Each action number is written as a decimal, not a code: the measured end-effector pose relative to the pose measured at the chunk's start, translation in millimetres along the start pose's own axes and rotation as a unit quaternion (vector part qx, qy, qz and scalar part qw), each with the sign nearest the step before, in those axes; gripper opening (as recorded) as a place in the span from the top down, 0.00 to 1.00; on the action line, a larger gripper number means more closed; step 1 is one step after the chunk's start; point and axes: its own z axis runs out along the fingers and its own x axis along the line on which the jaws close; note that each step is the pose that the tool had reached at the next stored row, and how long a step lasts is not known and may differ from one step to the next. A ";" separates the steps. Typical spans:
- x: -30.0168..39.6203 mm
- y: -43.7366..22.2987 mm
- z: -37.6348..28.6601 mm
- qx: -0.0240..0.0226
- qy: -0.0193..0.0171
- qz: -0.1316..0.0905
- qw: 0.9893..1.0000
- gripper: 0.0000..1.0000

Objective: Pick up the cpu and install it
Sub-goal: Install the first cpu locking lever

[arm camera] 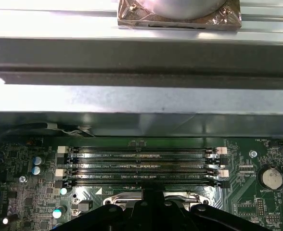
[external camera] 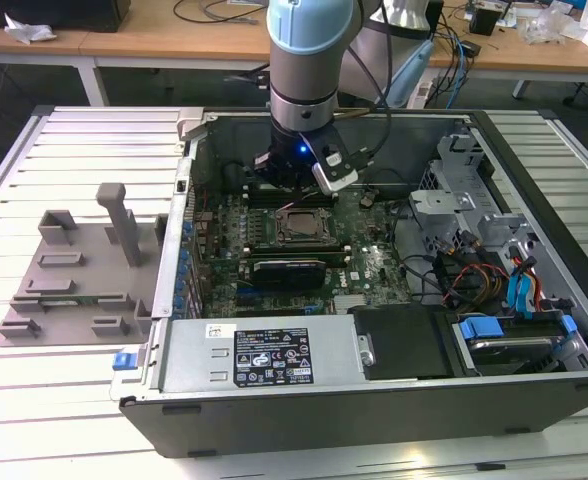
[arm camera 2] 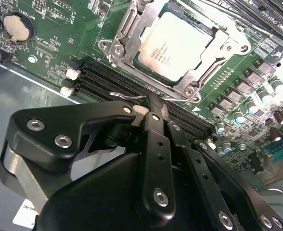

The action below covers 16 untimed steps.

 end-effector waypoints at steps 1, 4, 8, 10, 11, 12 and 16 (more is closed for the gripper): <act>0.0 0.0 0.5 0.000 0.000 0.000 1.000 0.89; -0.1 -0.4 2.0 0.000 0.000 0.002 1.000 0.89; -0.1 -0.7 3.3 0.000 -0.003 0.013 1.000 0.89; -0.2 -0.4 3.7 0.001 -0.004 0.018 1.000 0.89; -0.3 0.4 4.1 0.001 -0.005 0.023 1.000 0.89; -0.4 1.1 4.4 0.001 -0.006 0.027 1.000 0.89; -4.2 1.7 5.4 0.002 -0.008 0.041 0.999 0.89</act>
